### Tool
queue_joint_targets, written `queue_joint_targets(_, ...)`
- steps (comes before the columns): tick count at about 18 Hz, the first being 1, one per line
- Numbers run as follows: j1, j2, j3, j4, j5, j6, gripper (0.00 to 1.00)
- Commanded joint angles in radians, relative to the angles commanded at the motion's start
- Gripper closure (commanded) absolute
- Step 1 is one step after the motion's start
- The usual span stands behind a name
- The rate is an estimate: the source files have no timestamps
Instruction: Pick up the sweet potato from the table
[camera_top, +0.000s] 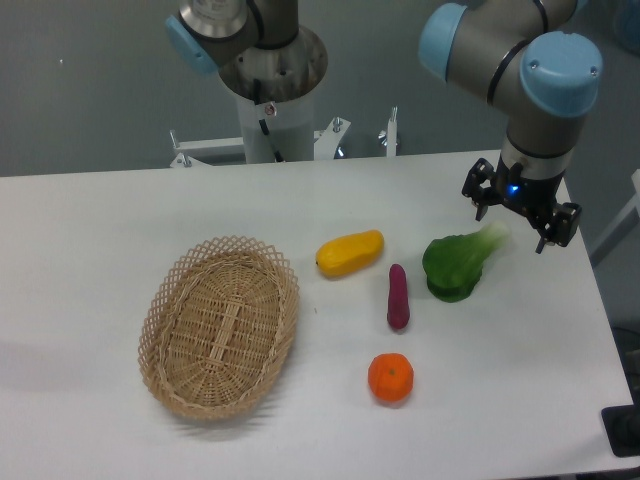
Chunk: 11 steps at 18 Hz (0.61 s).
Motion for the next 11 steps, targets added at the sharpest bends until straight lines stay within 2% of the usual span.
queue_joint_targets(6,-0.005,0.000,-0.028,0.003,0.000,-0.018,0.00)
queue_joint_targets(11,-0.015,-0.005,-0.058,0.012,-0.008,-0.100,0.00)
